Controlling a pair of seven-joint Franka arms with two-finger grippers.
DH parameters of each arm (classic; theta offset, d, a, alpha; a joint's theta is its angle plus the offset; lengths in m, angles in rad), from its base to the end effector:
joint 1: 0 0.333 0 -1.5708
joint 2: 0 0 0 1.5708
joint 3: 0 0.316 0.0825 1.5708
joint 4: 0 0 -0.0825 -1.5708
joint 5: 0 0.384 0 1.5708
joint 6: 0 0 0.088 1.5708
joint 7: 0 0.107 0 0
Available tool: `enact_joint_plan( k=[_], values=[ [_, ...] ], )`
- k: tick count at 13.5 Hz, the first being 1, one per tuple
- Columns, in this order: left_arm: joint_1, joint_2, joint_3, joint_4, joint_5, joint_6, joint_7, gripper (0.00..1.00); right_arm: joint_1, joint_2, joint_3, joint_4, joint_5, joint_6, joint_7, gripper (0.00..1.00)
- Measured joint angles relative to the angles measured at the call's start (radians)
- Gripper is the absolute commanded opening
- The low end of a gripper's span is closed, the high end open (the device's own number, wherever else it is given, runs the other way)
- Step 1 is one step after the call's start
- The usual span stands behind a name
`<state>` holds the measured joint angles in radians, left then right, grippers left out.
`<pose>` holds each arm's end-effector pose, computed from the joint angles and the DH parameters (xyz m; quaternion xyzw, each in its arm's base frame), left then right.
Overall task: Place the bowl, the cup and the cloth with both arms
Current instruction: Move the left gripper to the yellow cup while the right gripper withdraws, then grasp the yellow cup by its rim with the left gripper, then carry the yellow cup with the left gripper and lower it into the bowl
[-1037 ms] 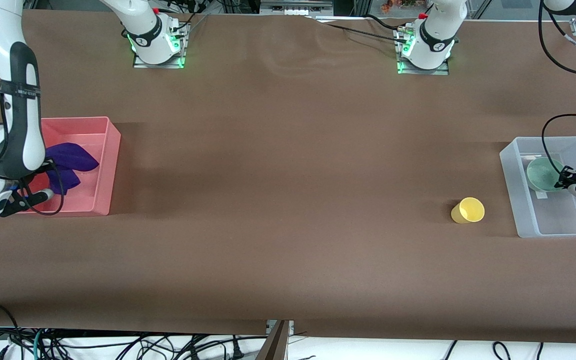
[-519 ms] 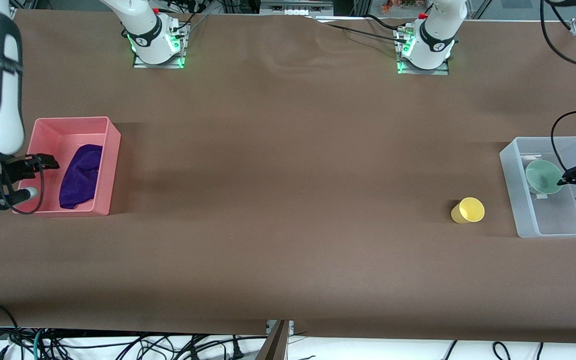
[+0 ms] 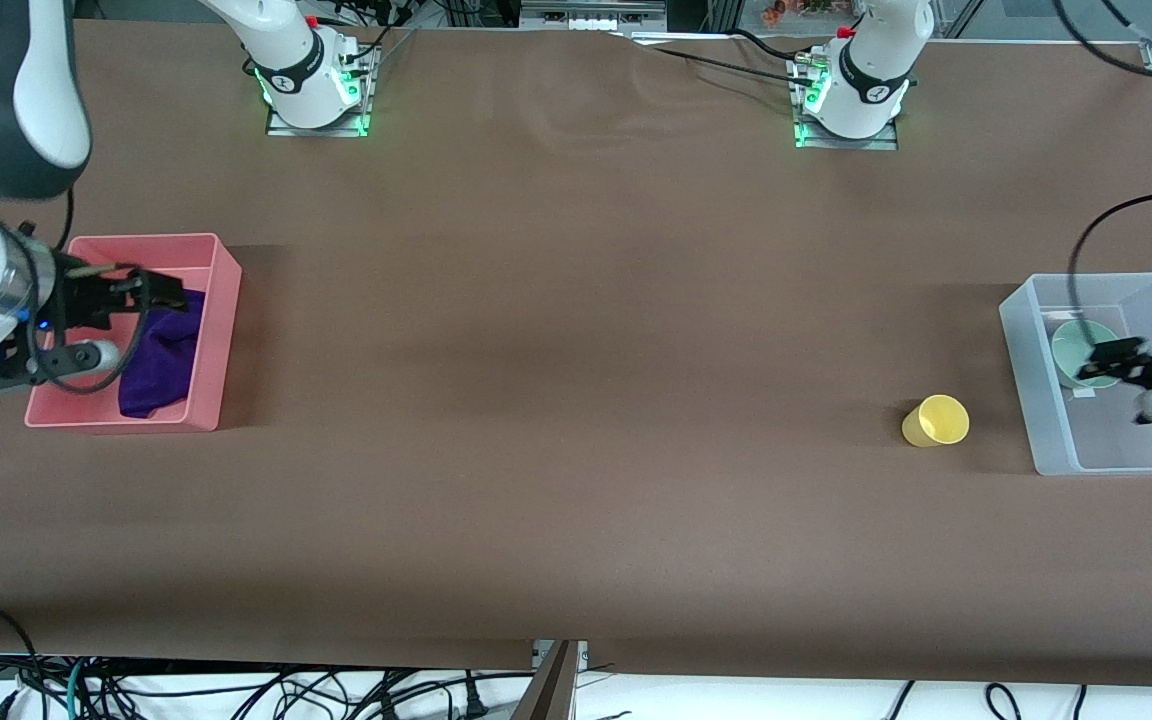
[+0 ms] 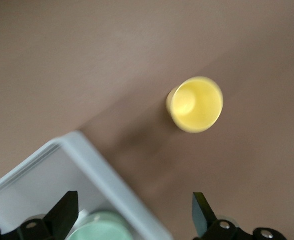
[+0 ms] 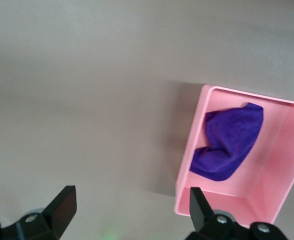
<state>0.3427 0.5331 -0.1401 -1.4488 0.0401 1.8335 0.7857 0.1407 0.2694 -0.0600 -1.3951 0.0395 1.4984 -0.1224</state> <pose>0.6696 0.1570 0.3693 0.9553 -0.2862 -0.0548 0.0490 0.6199 0.0593 0.5421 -0.9913 -0.1012 0.0825 0.0134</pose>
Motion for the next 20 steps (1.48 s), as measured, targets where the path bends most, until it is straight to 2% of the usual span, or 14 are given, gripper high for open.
enact_joint_plan(
  k=[2, 4, 5, 6, 7, 8, 9, 13, 15, 18, 20],
  values=[
    [-0.056, 0.053, 0.0, -0.018, 0.0, 0.081, -0.087, 0.99, -0.001, -0.036, 0.007, 0.001, -0.004, -0.001, 0.018, 1.0],
    [-0.067, 0.101, 0.0, -0.062, 0.0, 0.186, -0.112, 0.84, -0.021, -0.075, 0.002, 0.003, -0.015, 0.0, 0.018, 1.0],
    [-0.065, 0.122, 0.003, -0.086, 0.0, 0.235, -0.114, 0.7, -0.031, -0.097, 0.0, 0.003, -0.022, 0.001, 0.018, 1.0],
    [-0.062, 0.14, 0.004, -0.111, 0.0, 0.28, -0.115, 0.41, -0.036, -0.116, 0.0, 0.003, -0.024, 0.0, 0.018, 1.0],
    [-0.059, 0.156, 0.005, -0.135, -0.004, 0.319, -0.119, 0.17, -0.038, -0.133, 0.0, 0.003, -0.032, 0.0, 0.018, 1.0],
    [-0.058, 0.166, 0.006, -0.157, -0.017, 0.347, -0.131, 0.06, -0.038, -0.142, 0.0, 0.002, -0.051, -0.001, 0.018, 1.0],
    [-0.058, 0.172, 0.006, -0.172, -0.033, 0.363, -0.138, 0.0, -0.039, -0.146, 0.0, -0.003, -0.072, -0.002, 0.017, 1.0],
    [-0.067, 0.163, 0.002, -0.176, -0.041, 0.362, -0.151, 0.0, -0.05, -0.143, -0.001, -0.02, -0.084, -0.032, 0.024, 1.0],
    [-0.068, 0.139, 0.002, -0.16, -0.042, 0.309, -0.152, 0.0, -0.051, -0.143, 0.0, -0.02, -0.084, -0.037, 0.045, 1.0],
    [-0.066, 0.053, 0.007, -0.092, -0.04, 0.107, -0.152, 0.0, -0.05, -0.136, 0.004, -0.02, -0.084, -0.04, 0.046, 1.0],
    [-0.056, -0.01, 0.027, -0.053, 0.018, -0.038, -0.149, 0.0, -0.05, -0.131, 0.006, -0.02, -0.084, -0.04, 0.046, 1.0]
  ],
)
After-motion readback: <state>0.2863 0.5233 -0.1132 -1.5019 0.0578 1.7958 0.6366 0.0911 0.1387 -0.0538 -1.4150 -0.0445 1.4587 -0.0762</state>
